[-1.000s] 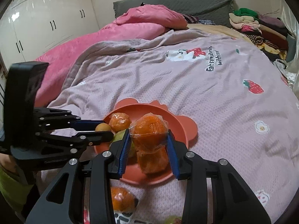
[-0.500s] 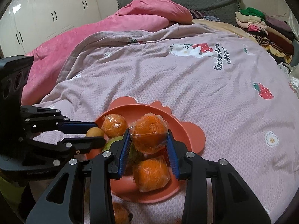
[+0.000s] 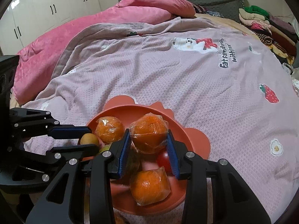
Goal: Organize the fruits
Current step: 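Lower both fruits into the plate and open both tools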
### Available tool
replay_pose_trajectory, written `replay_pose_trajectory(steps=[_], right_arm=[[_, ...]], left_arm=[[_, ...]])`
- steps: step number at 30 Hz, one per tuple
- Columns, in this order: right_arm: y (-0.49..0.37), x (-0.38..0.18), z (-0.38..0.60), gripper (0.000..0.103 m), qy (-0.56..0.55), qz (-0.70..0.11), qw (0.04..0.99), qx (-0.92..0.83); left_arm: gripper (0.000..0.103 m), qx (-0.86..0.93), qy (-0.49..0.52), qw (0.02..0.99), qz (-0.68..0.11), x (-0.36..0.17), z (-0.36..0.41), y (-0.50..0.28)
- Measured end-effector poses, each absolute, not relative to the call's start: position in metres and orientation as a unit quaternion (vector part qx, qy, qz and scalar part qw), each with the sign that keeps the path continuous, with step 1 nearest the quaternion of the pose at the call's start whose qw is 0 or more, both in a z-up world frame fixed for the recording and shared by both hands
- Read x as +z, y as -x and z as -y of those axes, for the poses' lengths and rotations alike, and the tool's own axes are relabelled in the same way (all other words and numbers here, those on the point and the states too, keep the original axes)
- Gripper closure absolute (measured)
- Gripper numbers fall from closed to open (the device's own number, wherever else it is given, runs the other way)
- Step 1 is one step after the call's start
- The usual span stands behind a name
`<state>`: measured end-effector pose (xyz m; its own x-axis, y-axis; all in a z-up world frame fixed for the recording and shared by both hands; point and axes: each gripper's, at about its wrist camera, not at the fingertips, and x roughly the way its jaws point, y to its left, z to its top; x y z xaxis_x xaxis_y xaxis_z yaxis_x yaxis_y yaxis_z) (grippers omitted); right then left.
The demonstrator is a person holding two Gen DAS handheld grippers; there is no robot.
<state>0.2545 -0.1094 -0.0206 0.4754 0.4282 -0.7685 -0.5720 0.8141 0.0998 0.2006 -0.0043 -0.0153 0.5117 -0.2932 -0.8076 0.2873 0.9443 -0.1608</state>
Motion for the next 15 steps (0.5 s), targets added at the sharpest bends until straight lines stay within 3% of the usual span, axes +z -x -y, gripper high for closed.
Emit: replay_pose_trajectory(steps=[15], right_arm=[[-0.2564, -0.0219, 0.1084, 0.066, 0.085, -0.423, 0.853, 0.293]], left_arm=[[0.084, -0.166, 0.003, 0.871, -0.461, -0.0134, 0.0031, -0.1997]])
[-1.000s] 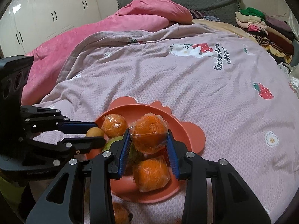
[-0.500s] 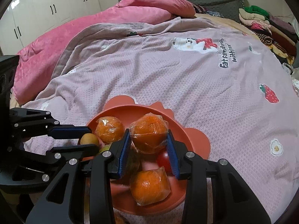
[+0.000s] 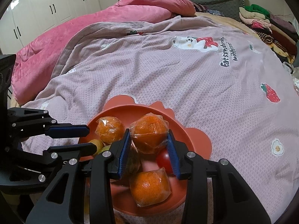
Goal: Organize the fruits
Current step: 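Lower both fruits into the plate and open both tools, then withdraw both open tools from the plate toward the remaining loose fruits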
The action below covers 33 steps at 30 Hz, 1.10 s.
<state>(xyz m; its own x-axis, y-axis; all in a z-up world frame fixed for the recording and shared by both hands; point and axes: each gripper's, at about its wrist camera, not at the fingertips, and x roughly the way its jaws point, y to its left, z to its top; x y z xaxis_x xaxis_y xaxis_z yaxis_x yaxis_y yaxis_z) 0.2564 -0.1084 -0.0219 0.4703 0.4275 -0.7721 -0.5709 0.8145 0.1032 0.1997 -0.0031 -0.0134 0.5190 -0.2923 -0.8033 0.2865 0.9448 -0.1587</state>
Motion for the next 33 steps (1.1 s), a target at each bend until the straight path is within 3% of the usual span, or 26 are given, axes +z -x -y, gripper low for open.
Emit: replay_pose_trajectory(steps=[11, 18, 33], right_arm=[[-0.254, -0.018, 0.114, 0.061, 0.078, -0.417, 0.858, 0.289], [-0.250, -0.010, 0.122, 0.056, 0.067, -0.407, 0.864, 0.287], [-0.230, 0.013, 0.139, 0.030, 0.046, -0.378, 0.882, 0.279]], left_arm=[[0.084, -0.164, 0.004, 0.873, -0.459, -0.010, 0.001, -0.197], [0.072, -0.161, 0.005, 0.877, -0.453, -0.004, -0.002, -0.195], [0.043, -0.136, 0.003, 0.890, -0.436, 0.012, -0.011, -0.189]])
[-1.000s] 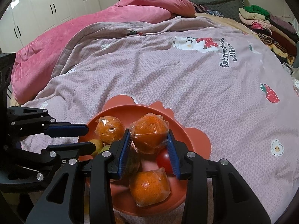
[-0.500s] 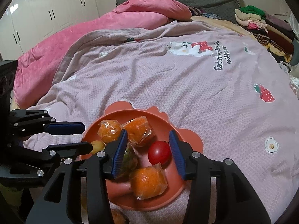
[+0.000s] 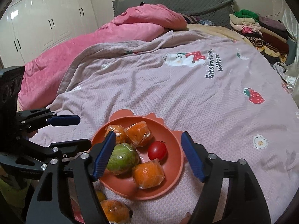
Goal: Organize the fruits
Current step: 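Withdraw both open tools from the plate toward the remaining loose fruits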
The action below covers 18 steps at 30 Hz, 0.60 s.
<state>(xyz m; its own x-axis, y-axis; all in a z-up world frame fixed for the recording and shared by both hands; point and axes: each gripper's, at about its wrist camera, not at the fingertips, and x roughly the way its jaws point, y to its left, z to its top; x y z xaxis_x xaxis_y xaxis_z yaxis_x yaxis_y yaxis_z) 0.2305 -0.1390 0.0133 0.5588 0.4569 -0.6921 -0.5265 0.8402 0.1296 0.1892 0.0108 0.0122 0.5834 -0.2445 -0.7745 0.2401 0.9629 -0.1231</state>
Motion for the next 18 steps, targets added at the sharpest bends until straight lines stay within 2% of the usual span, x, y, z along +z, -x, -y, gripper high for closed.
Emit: replay_pose_trajectory(steps=[5, 7, 18], right_arm=[[-0.225, 0.020, 0.147, 0.024, 0.040, -0.370, 0.887, 0.272], [-0.222, 0.024, 0.150, 0.019, 0.039, -0.366, 0.890, 0.268], [-0.194, 0.050, 0.164, 0.009, 0.024, -0.331, 0.903, 0.274]], left_arm=[[0.035, -0.128, -0.001, 0.896, -0.426, 0.019, -0.012, -0.185], [0.031, -0.126, -0.003, 0.898, -0.422, 0.022, -0.012, -0.183], [0.015, -0.114, -0.008, 0.910, -0.399, 0.041, -0.014, -0.167]])
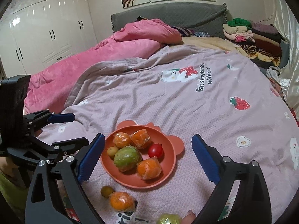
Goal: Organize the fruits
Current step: 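Withdraw both open tools from the plate toward the remaining loose fruits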
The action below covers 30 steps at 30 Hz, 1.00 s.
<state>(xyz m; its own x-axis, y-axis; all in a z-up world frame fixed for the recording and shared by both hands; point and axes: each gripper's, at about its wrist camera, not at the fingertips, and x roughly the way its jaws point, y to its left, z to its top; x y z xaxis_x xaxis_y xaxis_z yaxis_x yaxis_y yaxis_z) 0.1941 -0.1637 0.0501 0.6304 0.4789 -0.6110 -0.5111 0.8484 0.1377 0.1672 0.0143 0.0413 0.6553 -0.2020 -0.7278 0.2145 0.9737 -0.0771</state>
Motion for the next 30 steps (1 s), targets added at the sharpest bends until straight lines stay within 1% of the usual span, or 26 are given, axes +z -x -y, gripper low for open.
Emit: replay_pose_trajectory(steps=[4, 12, 22, 30], right_arm=[[-0.182, 0.055, 0.167, 0.007, 0.023, -0.321, 0.906, 0.276], [-0.167, 0.056, 0.172, 0.005, 0.016, -0.317, 0.907, 0.276], [-0.147, 0.060, 0.173, 0.005, 0.025, -0.308, 0.907, 0.286], [-0.130, 0.056, 0.173, 0.005, 0.037, -0.306, 0.906, 0.290]], left_arm=[[0.010, -0.108, -0.017, 0.915, -0.388, 0.049, -0.013, -0.158], [0.010, -0.105, -0.028, 0.919, -0.378, 0.056, -0.009, -0.145], [0.010, -0.098, -0.021, 0.923, -0.371, 0.060, -0.010, -0.128], [0.010, -0.087, -0.002, 0.921, -0.379, 0.049, -0.017, -0.109]])
